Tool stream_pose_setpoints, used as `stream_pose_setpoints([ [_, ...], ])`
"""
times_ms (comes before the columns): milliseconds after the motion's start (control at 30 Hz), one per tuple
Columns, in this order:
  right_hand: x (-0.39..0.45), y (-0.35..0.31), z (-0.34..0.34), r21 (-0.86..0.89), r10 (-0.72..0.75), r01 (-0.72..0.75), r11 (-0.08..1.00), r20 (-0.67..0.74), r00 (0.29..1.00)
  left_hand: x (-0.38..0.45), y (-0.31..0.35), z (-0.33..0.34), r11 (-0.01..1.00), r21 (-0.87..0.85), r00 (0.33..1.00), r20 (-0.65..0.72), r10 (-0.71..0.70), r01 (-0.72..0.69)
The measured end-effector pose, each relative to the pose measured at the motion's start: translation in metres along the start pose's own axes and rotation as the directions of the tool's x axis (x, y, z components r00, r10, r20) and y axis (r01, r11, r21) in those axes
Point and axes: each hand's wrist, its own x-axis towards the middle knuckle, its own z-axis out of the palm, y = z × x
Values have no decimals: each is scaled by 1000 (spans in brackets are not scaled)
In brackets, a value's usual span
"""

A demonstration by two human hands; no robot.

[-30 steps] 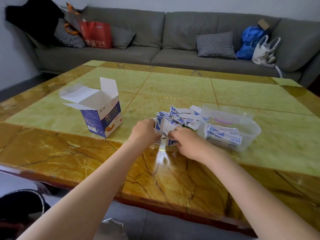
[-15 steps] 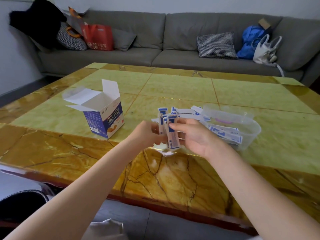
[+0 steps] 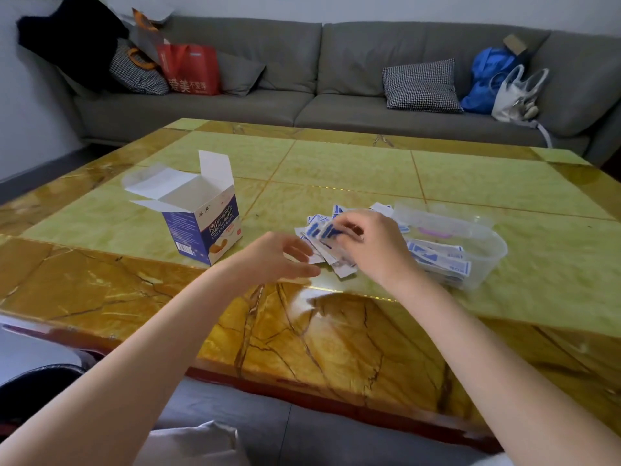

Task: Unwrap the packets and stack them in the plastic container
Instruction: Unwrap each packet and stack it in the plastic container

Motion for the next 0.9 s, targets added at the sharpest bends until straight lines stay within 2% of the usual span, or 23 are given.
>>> stream_pose_setpoints([
  [67,-3,1,3,-215,-111,134,967,114,987,-1,-5,-3,997,71,999,-53,12,-9],
  [133,-8,2,10,-278,-121,192,941,253,960,-1,-6,2,991,131,998,-54,36,-28],
  [200,-12,4,18,-309,-104,212,927,331,938,2,-6,10,986,156,997,-31,69,-63],
  [367,-15,4,12,-369,-47,208,906,400,915,9,-8,23,973,221,992,-83,92,-72],
  [533,-19,7,-10,-556,47,214,803,418,907,7,-5,19,923,373,992,-38,118,-96],
  [633,-22,7,-16,-533,116,157,831,443,889,6,-5,19,891,443,991,-37,132,-102],
  [733,-26,9,-17,-453,126,116,884,470,874,5,-8,19,887,455,984,-107,143,-80],
  [800,-27,12,-18,-431,103,115,895,449,888,6,-9,19,895,440,974,-163,159,-73],
  [900,-26,12,-21,-408,50,123,905,387,921,6,-4,22,893,439,967,-168,191,-101],
])
